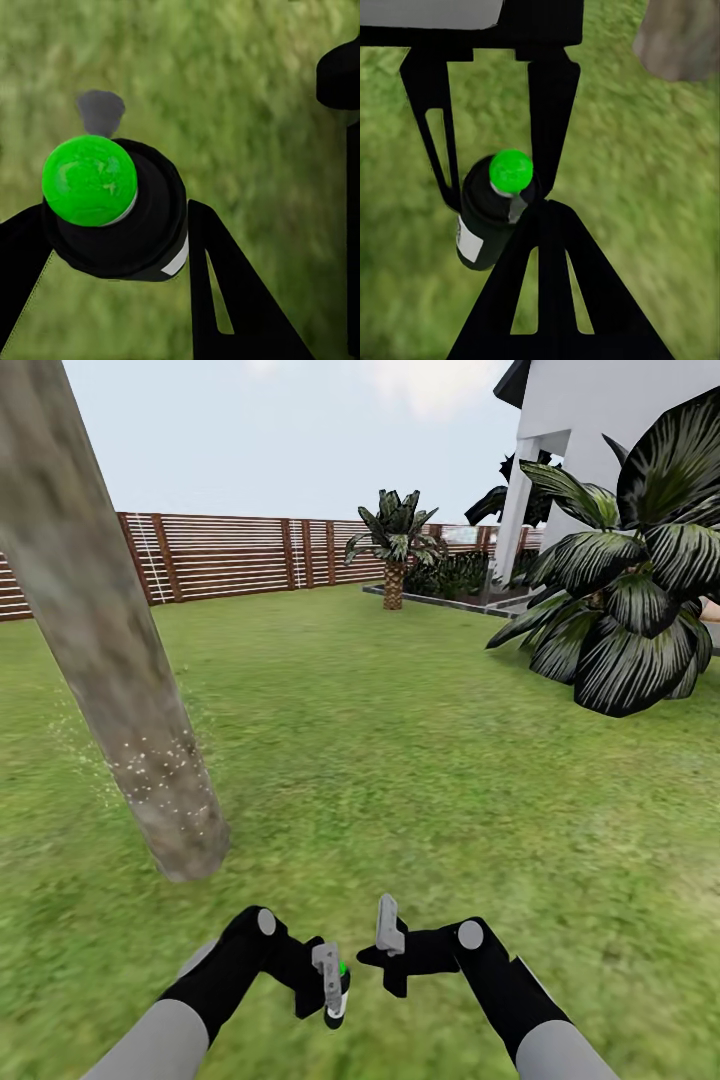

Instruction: In the garden, pick up the pesticide atomizer on the floor and spray pesticide onto both trees until each tree trunk is fully covered.

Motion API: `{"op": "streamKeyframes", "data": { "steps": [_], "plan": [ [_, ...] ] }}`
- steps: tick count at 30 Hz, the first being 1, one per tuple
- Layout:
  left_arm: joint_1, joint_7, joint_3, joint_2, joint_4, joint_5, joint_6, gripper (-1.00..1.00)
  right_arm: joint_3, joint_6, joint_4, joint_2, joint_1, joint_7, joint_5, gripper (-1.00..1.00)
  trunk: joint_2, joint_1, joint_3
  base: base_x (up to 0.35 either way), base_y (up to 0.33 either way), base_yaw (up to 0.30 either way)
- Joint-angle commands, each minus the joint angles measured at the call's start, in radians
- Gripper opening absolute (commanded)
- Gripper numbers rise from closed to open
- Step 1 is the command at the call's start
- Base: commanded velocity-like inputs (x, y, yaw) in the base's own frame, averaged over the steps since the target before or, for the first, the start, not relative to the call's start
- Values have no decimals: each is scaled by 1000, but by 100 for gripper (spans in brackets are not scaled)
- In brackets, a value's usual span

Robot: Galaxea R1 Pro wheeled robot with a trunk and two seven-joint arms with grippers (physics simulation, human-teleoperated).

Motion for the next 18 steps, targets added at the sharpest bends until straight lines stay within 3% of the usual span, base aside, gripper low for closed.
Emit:
{"op": "streamKeyframes", "data": {
  "steps": [1,12,18],
  "plan": [
    [0,1,0,-1,0,1,0,-100,0,0,0,0,0,0,0,-100,0,0,0,0,0,0],
    [-1,3,2,-29,-2,2,0,-100,0,0,1,0,0,0,0,-100,0,0,0,0,0,0],
    [-2,5,2,-31,-2,2,0,-100,0,-1,1,0,0,0,0,-100,0,0,0,0,0,0]
  ]
}}
